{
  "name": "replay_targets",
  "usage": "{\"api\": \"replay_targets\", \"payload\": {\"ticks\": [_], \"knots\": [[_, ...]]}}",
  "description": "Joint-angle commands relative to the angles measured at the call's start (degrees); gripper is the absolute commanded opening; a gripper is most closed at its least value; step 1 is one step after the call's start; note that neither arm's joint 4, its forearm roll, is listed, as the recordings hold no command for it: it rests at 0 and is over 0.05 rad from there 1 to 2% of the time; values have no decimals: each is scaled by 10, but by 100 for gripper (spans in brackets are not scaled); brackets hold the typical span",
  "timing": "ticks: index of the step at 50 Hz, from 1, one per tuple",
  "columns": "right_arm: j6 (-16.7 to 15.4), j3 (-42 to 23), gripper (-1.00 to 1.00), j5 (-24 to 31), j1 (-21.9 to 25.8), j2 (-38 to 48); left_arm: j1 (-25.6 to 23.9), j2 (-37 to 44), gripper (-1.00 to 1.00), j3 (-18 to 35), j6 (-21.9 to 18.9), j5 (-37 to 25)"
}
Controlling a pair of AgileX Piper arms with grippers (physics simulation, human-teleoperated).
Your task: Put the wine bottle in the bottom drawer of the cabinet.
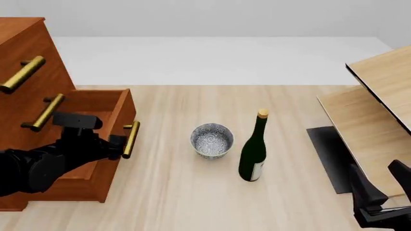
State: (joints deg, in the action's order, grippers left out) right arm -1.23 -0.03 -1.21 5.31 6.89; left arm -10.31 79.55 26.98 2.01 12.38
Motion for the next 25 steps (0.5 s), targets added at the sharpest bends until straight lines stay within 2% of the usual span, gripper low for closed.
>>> {"api": "replay_targets", "payload": {"ticks": [1,25], "knots": [[1,0,100,0,1,2,-2,17,100,-3,8,15],[0,0,100,-11,5,16,-17,33,100,-15,23,32]]}}
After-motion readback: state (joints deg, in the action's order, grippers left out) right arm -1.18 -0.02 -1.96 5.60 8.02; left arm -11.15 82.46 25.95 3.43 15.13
